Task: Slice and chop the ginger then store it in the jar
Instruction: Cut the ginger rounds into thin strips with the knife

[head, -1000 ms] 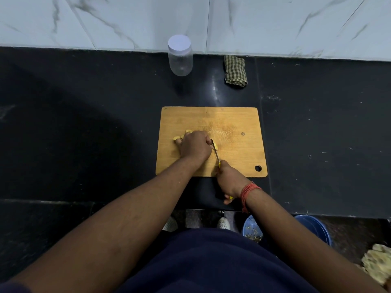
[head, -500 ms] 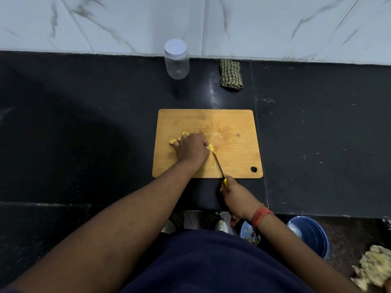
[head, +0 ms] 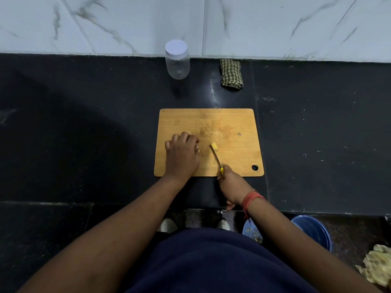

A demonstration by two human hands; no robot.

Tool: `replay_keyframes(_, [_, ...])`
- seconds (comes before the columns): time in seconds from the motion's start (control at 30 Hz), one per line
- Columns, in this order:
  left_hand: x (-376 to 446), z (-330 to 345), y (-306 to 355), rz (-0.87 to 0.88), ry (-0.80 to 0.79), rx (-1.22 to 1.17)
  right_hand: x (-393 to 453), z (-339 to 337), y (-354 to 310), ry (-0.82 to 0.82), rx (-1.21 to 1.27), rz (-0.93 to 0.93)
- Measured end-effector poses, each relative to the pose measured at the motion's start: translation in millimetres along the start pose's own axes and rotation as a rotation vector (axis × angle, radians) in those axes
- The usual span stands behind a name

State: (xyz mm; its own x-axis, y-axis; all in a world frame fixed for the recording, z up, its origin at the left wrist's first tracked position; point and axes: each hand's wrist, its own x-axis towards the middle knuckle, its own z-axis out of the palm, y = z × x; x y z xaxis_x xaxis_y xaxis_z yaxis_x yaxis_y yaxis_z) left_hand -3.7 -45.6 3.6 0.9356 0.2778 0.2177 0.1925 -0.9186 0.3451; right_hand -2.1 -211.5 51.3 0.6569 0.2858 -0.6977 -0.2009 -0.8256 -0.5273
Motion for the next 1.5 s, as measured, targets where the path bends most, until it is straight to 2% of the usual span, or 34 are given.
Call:
replay_keyframes(0.2, [-7,-1,-21,-0.039,0.026,0.082,0,-2,11,0.049,0.038,0.03])
replay_keyframes(0.57, [-15,-2,-40,-0.064,0.032,0.087,4,-10,25,0.103,0.058,0.049])
replay_keyframes(0.93, [4,-2,-23,0.016,-0.117,0.16,-1,-6,9,0.061,0.045,-0.004])
replay_keyframes(1.13, [8,-1,-21,-0.02,-0.148,0.061,-6,-9,12,0.041,0.039,0.014])
replay_keyframes(1.37, [14,0,-3,0.071,-0.126,-0.027,-5,-12,15,0.058,0.044,-0.003])
replay_keyframes(1.5, [22,5,7,0.104,-0.166,-0.048,-3,-14,17,0.055,0.053,-0.01])
